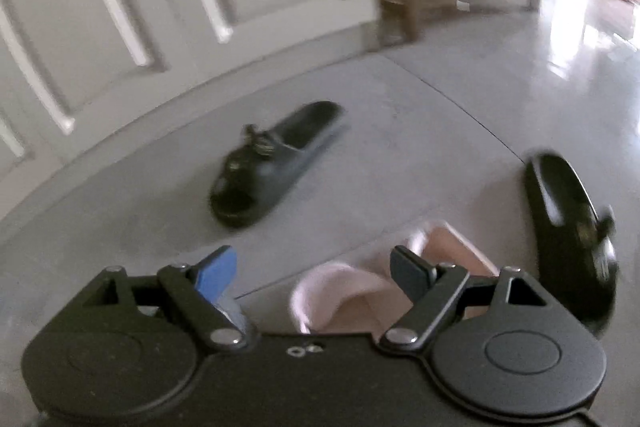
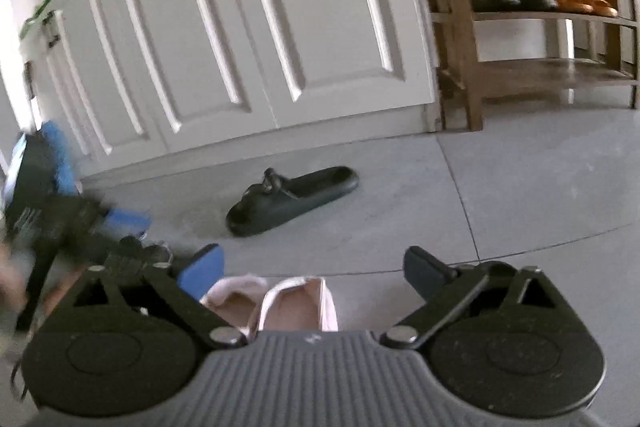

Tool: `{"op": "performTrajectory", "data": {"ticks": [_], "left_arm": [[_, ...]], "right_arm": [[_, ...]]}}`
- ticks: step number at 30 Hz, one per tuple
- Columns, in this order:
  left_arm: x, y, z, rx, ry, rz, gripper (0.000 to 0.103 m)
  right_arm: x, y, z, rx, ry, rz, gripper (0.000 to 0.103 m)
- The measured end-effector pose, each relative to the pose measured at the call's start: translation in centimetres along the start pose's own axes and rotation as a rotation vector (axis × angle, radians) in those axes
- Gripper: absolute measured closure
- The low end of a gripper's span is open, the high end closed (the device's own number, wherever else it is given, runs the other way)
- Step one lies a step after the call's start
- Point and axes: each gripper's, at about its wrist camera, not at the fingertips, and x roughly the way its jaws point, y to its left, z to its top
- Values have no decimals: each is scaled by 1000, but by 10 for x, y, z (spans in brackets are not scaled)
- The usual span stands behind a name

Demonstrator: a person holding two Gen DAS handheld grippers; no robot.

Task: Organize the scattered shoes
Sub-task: 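Set the held pink slipper beside its pair and open the right tool, then grasp a black slide by its strap with the right tool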

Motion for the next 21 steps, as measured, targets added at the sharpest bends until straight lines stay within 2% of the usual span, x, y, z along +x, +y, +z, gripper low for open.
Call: {"op": "performTrajectory", "data": {"ticks": [1, 3, 6, 7, 8, 9, 12, 15, 19, 21], "left_arm": [[0, 3, 4, -40, 31, -7, 19], [1, 9, 10, -105, 79, -20, 19], [10, 9, 18, -73, 54, -20, 19], [20, 2, 21, -56, 50, -6, 19], [31, -6, 24, -52, 49, -14, 19], [38, -12, 25, -47, 47, -45, 19], [54, -36, 25, -14, 54, -140, 19], [62, -62, 23, 52, 37, -215, 19], [76, -95, 21, 106, 52, -362, 19], [81, -103, 23, 112, 60, -408, 19]], "right_arm": [[-2, 0, -1, -60, 25, -47, 3], [-10, -5, -8, -113, 48, -51, 3], [-15, -16, -27, -161, 51, -23, 3], [-10, -19, -31, -171, 58, -36, 3], [-4, -23, -35, -193, 89, -85, 3], [1, -26, -38, -216, 122, -138, 3], [1, -34, -34, -220, 186, -206, 3], [-4, -35, -33, -257, 248, -225, 3], [-1, -26, -32, -352, 334, -219, 3], [2, -19, -26, -429, 391, -72, 3]]}}
